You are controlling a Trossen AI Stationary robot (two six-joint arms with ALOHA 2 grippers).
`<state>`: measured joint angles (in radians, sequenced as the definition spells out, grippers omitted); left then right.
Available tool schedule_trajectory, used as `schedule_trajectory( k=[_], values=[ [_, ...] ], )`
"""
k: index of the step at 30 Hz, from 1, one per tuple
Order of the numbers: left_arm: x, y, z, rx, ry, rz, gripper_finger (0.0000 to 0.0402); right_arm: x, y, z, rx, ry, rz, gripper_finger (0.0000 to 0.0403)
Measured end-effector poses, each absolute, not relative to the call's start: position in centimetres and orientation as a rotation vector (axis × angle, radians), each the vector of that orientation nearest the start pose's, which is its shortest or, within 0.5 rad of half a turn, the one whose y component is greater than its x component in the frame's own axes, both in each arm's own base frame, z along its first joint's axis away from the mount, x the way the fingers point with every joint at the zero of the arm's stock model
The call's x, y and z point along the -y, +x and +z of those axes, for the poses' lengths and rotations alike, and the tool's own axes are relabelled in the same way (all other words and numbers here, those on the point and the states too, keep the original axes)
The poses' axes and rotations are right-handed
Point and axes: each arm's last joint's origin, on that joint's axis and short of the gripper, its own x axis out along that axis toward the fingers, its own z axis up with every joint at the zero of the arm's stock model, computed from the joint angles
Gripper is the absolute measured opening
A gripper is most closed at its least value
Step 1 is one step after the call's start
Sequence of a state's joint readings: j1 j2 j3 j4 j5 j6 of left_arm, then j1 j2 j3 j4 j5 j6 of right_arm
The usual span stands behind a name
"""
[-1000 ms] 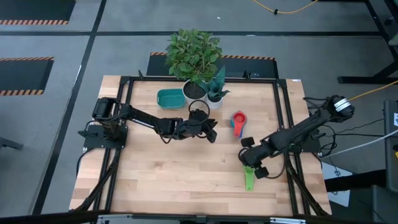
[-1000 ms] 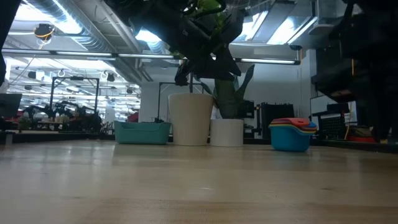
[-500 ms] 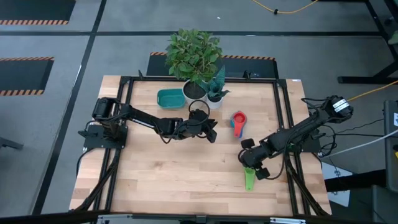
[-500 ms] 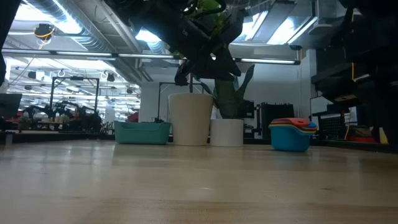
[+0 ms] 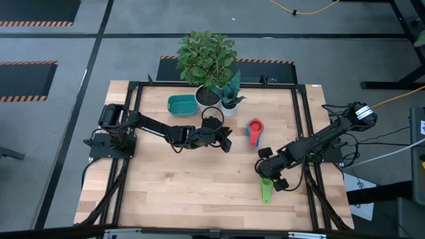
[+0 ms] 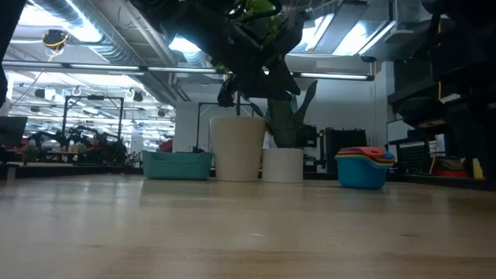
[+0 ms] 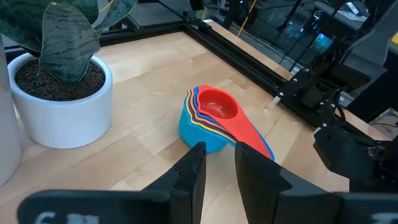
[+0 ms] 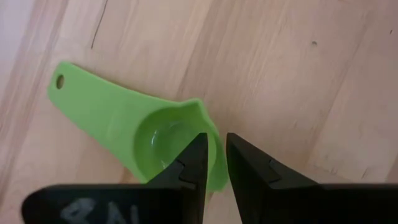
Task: Nest measuring cups in basket
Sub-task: Stack the green measuring cup on top of the red measuring cup
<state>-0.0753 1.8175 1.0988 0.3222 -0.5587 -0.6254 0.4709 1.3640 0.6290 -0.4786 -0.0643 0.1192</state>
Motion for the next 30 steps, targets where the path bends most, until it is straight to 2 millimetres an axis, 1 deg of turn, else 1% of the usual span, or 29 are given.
schedule_trajectory(
  k=[30],
  values=[
    [1.43, 39.34, 20.71, -0.219, -0.480, 0.577, 0.0079, -10.18, 19.69, 15.15, -1.233, -0.102, 0.380, 0.0065]
  ],
)
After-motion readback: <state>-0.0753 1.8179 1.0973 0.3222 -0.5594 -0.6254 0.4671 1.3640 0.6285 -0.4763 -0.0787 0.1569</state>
